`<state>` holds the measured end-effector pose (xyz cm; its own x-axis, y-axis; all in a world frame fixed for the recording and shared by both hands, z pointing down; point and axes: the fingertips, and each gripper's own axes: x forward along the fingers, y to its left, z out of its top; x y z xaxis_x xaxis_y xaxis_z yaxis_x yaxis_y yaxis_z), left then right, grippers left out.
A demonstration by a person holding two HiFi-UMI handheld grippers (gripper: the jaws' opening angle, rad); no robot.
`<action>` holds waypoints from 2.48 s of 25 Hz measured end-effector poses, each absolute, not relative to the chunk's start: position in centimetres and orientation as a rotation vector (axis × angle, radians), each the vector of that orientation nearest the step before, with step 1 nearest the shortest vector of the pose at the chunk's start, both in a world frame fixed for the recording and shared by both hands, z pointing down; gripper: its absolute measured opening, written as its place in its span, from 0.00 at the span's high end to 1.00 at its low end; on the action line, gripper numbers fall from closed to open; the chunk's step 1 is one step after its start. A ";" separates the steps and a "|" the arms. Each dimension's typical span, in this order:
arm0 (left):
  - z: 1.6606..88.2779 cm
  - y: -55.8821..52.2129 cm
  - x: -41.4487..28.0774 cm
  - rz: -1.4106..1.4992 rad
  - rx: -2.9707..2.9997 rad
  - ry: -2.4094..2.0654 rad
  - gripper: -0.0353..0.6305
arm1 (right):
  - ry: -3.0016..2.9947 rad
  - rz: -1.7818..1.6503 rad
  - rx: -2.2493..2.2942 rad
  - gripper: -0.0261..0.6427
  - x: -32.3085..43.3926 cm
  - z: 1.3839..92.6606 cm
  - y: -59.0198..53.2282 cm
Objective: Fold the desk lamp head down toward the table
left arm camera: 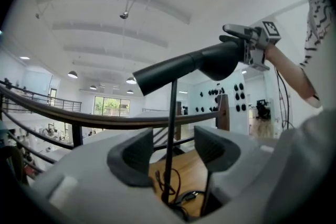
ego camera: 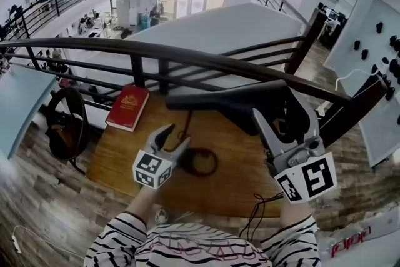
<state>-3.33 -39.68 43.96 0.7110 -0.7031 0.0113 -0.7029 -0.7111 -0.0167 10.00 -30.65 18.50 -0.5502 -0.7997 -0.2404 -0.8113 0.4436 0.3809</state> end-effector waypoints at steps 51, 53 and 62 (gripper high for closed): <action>46.4 -44.5 -1.0 -0.036 -3.018 0.973 0.86 | 2.737 -0.184 -1.805 0.57 11.1 42.7 -35.2; 46.3 -44.5 -1.0 -0.033 -3.019 0.972 0.86 | 2.762 -0.207 -1.779 0.58 10.5 43.4 -35.6; 46.4 -44.5 -1.0 -0.037 -3.006 0.988 0.86 | 2.857 -0.257 -1.711 0.58 8.7 45.1 -36.5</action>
